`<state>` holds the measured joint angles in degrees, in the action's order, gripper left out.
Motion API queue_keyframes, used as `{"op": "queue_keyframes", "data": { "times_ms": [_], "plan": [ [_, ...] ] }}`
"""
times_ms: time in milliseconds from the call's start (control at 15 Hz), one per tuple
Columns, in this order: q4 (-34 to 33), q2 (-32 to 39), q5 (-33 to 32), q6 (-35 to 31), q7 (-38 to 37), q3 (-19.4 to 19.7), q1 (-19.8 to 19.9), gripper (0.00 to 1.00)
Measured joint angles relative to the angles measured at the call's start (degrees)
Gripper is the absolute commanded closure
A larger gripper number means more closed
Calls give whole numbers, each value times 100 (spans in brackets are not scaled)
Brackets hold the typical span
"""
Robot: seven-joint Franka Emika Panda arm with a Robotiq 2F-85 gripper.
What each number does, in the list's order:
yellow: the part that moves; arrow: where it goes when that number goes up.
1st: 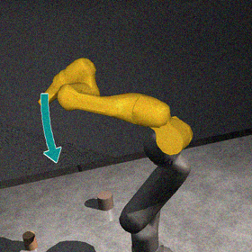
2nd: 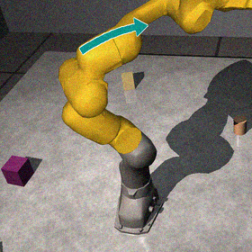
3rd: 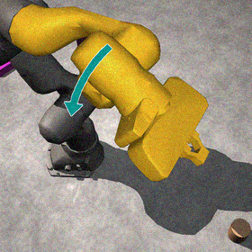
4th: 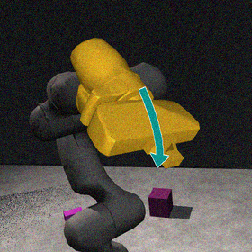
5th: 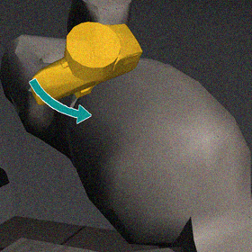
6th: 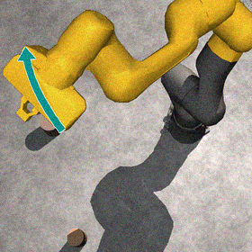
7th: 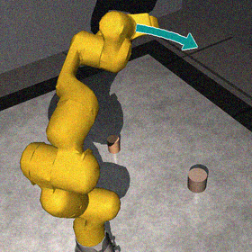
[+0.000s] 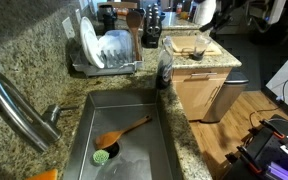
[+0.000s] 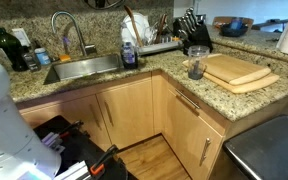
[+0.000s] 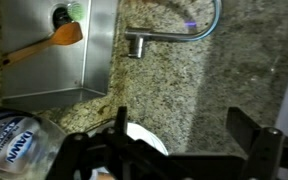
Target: Move the wooden spoon from the dish rack to the blender cup
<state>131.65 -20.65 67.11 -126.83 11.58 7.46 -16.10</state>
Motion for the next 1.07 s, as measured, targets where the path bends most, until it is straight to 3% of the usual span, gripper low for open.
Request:
{"op": "queue_keyframes", "data": {
  "times_ms": [133, 267, 467, 600, 800, 1067],
  "plan": [
    [-590, -9, 27, 896, -492, 491, 66, 0],
    [-1118, 215, 360, 1685, -856, 686, 435, 0],
    [-1402, 590, 591, 1964, -941, 676, 662, 0],
    [-1408, 658, 727, 1941, -1059, 457, 859, 0],
    [-1679, 727, 1160, 2195, -1994, 280, 1116, 0],
    [-2807, 1310, 2025, 2820, -3352, 276, 1362, 0]
  ]
}}
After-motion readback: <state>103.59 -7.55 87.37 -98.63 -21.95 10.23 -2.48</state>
